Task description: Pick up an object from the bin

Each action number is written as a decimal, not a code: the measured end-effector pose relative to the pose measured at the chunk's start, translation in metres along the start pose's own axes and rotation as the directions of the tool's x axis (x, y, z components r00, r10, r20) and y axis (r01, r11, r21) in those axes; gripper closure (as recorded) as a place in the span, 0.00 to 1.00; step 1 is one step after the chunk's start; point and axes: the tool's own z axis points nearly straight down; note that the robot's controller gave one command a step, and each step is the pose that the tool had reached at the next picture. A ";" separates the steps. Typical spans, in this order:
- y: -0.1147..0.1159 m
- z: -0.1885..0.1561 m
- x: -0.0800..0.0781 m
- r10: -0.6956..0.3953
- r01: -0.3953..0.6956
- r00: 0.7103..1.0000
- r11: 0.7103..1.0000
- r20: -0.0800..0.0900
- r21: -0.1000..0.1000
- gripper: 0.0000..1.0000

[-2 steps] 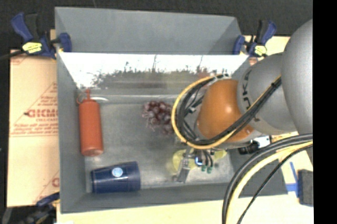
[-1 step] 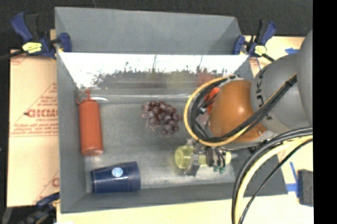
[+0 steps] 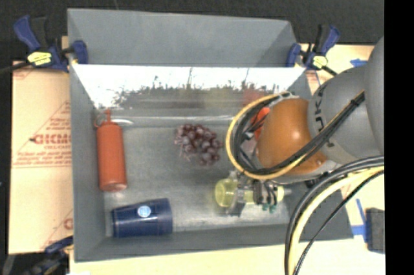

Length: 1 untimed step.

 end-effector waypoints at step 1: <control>0.003 0.000 0.004 0.008 -0.008 1.000 1.000 0.000 0.000 1.00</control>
Offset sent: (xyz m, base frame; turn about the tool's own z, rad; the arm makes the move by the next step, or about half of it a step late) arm -0.0044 -0.0261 -0.0006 -0.2055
